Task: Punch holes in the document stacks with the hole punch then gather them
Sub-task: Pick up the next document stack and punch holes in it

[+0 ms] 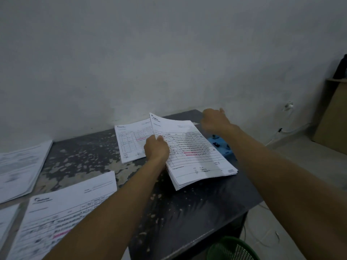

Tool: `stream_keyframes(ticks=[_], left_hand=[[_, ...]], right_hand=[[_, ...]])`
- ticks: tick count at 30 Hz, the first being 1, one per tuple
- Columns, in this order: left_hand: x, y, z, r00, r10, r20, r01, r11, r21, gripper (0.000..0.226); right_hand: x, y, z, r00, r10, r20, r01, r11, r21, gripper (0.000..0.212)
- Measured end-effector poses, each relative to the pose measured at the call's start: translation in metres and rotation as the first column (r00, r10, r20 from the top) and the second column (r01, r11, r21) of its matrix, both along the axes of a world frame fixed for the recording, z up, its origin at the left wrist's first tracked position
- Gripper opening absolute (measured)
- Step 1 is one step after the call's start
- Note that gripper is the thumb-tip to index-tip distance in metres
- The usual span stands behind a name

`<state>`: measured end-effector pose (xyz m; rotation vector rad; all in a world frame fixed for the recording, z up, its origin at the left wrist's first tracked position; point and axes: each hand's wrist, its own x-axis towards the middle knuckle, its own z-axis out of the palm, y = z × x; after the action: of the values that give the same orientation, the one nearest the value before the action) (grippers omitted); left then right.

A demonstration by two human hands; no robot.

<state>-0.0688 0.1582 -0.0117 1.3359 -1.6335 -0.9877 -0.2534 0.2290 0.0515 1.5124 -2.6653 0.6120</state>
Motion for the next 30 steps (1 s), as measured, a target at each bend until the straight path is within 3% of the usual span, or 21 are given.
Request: stream_keyframes(ticks=[1,2,4,6,8,10,13,16,22,30], left_hand=[[0.010,-0.005,0.003,1.000,-0.007,-0.009,0.007,1.000,-0.028,0.030],[0.021,-0.011,0.005,1.000,-0.019,-0.024,0.018,0.998,-0.059,0.031],[0.043,-0.023,0.011,0.995,-0.051,-0.083,0.042,0.993,-0.106,0.030],[0.067,-0.035,0.017,0.983,-0.069,-0.172,0.050,0.992,-0.117,0.027],[0.092,-0.045,0.026,0.962,-0.077,-0.263,0.051,0.993,-0.105,0.027],[0.118,-0.056,0.036,0.948,-0.058,-0.312,0.028,0.994,-0.102,0.027],[0.154,-0.071,0.049,0.952,-0.019,-0.305,-0.016,0.994,-0.112,0.023],[0.185,-0.089,0.056,0.962,0.015,-0.274,-0.046,0.993,-0.110,0.023],[0.236,-0.139,0.051,0.989,0.108,-0.096,-0.122,0.980,-0.156,0.029],[0.264,-0.198,0.028,0.967,0.167,0.195,-0.145,0.982,-0.121,0.035]], right_hand=[[0.004,-0.004,-0.004,0.997,0.004,-0.071,-0.009,0.997,-0.071,0.013],[0.011,-0.009,-0.007,0.996,0.008,-0.084,-0.022,0.986,-0.167,0.017],[0.027,-0.017,-0.009,0.998,0.060,-0.015,-0.062,0.949,-0.310,0.027],[0.048,-0.026,-0.008,0.991,0.127,0.040,-0.104,0.925,-0.366,0.016],[0.067,-0.038,-0.008,0.978,0.147,0.149,-0.086,0.932,-0.353,0.013],[0.084,-0.051,-0.010,0.927,0.182,0.328,-0.083,0.953,-0.293,0.029],[0.112,-0.071,-0.013,0.790,0.210,0.576,-0.095,0.970,-0.224,0.042],[0.142,-0.092,-0.012,0.658,0.212,0.723,-0.047,0.969,-0.242,0.031],[0.197,-0.129,-0.015,0.660,0.275,0.699,-0.065,0.948,-0.311,0.028],[0.241,-0.181,-0.038,0.794,0.197,0.575,-0.045,0.962,-0.268,0.021]])
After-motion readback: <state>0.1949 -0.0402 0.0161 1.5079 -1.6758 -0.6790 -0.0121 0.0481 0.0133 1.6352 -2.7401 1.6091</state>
